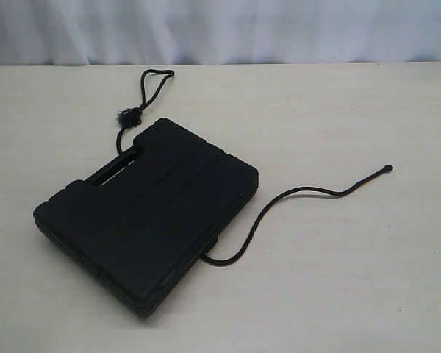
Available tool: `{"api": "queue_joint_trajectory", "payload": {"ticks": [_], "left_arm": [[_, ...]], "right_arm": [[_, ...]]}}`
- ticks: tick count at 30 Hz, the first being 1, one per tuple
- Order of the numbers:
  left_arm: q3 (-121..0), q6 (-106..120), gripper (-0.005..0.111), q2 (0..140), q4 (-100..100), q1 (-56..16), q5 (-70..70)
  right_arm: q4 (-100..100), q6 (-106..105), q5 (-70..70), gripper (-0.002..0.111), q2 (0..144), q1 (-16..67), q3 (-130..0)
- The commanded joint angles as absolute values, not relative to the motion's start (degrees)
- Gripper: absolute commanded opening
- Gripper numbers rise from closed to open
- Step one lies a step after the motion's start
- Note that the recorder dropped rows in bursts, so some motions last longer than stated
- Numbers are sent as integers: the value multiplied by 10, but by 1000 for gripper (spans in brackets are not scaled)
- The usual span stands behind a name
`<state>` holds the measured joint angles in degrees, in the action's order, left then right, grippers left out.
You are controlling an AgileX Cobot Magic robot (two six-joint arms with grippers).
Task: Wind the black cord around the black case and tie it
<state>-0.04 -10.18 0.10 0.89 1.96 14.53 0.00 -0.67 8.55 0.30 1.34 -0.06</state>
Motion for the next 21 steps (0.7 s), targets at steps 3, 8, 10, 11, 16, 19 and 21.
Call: {"api": "queue_joint_trajectory", "payload": {"ticks": [3, 8, 10, 11, 16, 19, 21], "left_arm": [[0, -105, 0, 0, 0, 20, 102], [0, -108, 0, 0, -94, 20, -29], [0, -108, 0, 0, -132, 20, -48], [0, -108, 0, 0, -134, 20, -51], [0, -126, 0, 0, -142, 20, -99], [0, -287, 0, 0, -142, 20, -148], [0, -310, 0, 0, -142, 20, -211]], "right_arm": [[-5, -6, 80, 4, 0, 14, 0], [-5, -6, 80, 4, 0, 14, 0], [-5, -7, 76, 4, 0, 14, 0], [-5, -7, 76, 4, 0, 14, 0], [-4, -4, 74, 4, 0, 14, 0], [96, 22, 56, 4, 0, 14, 0], [101, 22, 11, 4, 0, 14, 0]]}}
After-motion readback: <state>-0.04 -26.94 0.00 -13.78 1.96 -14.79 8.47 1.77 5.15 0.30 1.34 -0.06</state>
